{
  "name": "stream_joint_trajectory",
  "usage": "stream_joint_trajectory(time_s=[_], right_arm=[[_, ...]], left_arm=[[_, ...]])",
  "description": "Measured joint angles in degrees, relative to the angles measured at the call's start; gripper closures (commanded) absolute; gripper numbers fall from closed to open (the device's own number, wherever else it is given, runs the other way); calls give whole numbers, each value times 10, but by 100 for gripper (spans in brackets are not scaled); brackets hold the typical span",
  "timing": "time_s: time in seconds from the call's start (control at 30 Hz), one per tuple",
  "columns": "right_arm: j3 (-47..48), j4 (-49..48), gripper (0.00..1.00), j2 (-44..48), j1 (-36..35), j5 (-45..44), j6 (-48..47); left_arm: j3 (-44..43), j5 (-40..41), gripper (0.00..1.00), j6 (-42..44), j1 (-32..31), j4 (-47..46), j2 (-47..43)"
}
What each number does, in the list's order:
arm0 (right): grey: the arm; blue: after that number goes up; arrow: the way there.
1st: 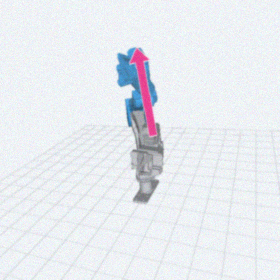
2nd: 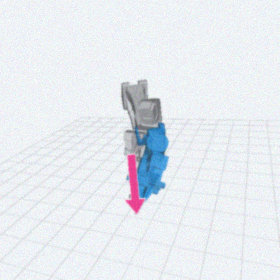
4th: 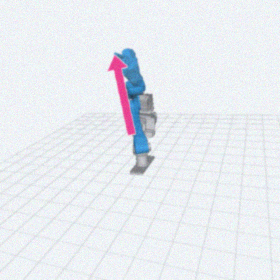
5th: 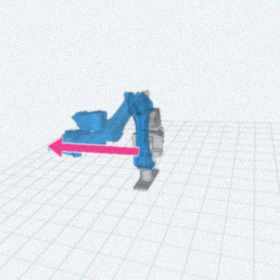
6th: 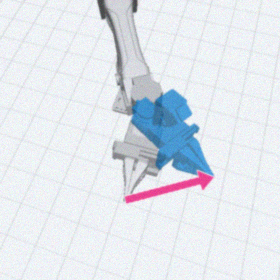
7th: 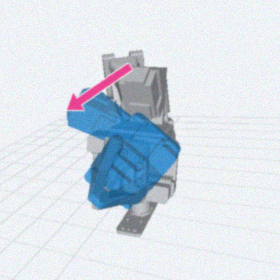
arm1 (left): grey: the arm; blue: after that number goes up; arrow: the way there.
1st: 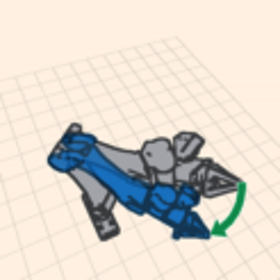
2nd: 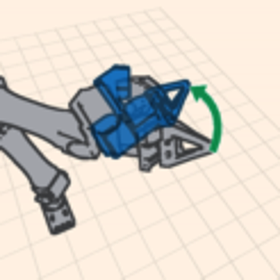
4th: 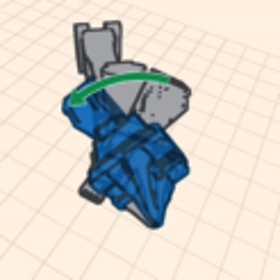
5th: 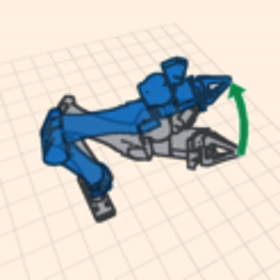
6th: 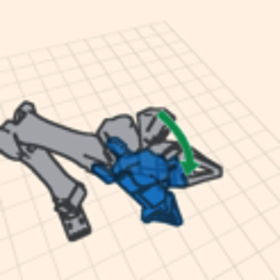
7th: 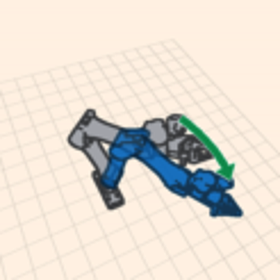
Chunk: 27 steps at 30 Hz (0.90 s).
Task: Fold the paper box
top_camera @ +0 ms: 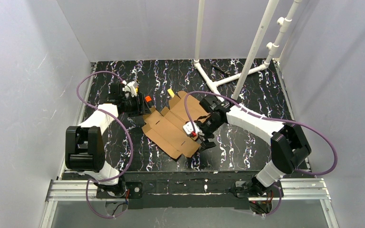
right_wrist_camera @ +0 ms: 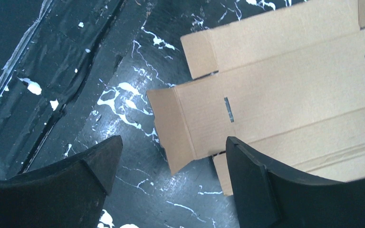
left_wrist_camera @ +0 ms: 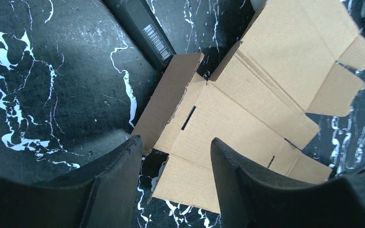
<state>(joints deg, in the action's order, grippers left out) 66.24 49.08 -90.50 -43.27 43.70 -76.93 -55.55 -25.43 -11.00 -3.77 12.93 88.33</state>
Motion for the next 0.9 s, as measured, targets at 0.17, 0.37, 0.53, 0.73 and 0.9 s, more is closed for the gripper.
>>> stream_joint_trajectory(time_s=[0.17, 0.37, 0.53, 0.73, 0.9], right_arm=[[-22, -19, 17, -3, -34, -17, 6], [-47, -57, 24, -12, -41, -43, 20], [-55, -86, 26, -26, -41, -68, 26], [-72, -110, 28, -26, -41, -76, 33], [-79, -116, 29, -26, -41, -75, 33]], left_arm=[[7, 51, 43, 16, -21, 5, -28], [15, 100, 42, 22, -20, -10, -55], [20, 107, 40, 23, -20, -38, -42], [35, 88, 50, 25, -20, -89, -30], [50, 83, 65, 31, -20, -122, -10]])
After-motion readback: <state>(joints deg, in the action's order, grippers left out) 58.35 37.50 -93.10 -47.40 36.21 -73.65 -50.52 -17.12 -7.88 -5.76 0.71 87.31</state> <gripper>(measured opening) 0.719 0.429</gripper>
